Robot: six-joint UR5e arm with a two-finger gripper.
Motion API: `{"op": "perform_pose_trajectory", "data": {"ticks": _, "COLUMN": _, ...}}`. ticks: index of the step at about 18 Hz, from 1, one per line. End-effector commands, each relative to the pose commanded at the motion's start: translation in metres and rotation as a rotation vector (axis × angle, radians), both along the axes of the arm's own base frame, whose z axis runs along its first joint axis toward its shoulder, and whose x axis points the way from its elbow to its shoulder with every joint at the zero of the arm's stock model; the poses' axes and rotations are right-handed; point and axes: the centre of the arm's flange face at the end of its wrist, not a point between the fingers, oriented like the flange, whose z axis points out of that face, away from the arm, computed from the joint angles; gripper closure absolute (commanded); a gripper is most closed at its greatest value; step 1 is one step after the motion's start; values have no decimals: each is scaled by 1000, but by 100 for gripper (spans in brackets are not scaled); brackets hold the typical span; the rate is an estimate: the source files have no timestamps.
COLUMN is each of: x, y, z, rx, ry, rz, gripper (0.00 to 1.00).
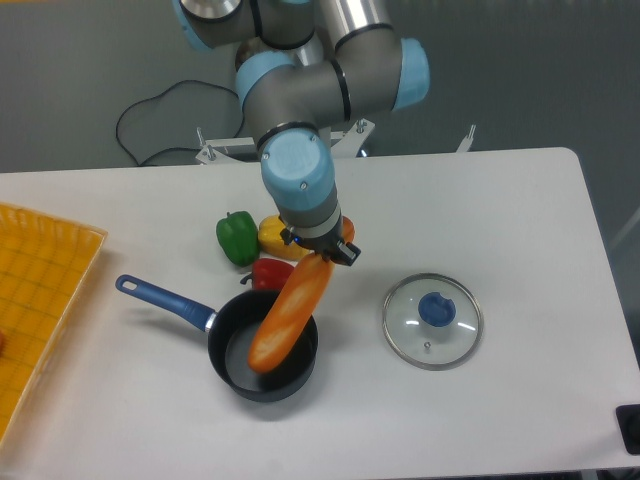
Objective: Place the long bread in the pot
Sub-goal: 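Lower the bread into the dark saucepan, tilting it inside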
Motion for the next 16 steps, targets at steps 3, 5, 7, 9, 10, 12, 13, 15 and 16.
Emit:
{"op": "perform_pose_trajectory", "data": {"ticks": 3, "x": 1, "y": 1, "z": -3, "rx": -3, "ry": -1, "rz": -2, "gripper": 97}}
{"op": "perform_pose_trajectory", "data": {"ticks": 5, "x": 2, "y": 2, "z": -3, "rx": -4, "ry": -1, "rz": 1, "gripper": 97}}
{"op": "perform_pose_trajectory", "data": {"ticks": 7, "x": 4, "y": 4, "z": -4, "rx": -5, "ry": -1, "rz": -2, "gripper": 97}}
{"op": "perform_pose_trajectory", "data": {"ticks": 9, "x": 8, "y": 7, "z": -5, "rx": -6, "ry": -1, "rz": -5, "gripper": 96}}
{"op": "perform_pose_trajectory", "data": {"ticks": 10, "x": 9, "y": 8, "z": -7, "rx": -8, "ry": -3, "rz": -5, "gripper": 95}}
{"op": "perform_pose_trajectory", "data": {"ticks": 12, "x": 17, "y": 14, "z": -9, "rx": -11, "ry": -4, "rz": -19, "gripper": 90}}
{"op": "perform_pose_trajectory", "data": {"ticks": 13, "x": 17, "y": 14, "z": -12, "rx": -14, "ry": -6, "rz": -12, "gripper": 86}}
{"op": "perform_pose_trajectory", "data": {"ticks": 15, "x": 18, "y": 16, "z": -12, "rx": -13, "ry": -4, "rz": -6, "gripper": 74}}
{"op": "perform_pose_trajectory", "data": {"ticks": 16, "x": 21, "y": 20, "z": -14, "rx": -14, "ry": -5, "rz": -13, "gripper": 69}}
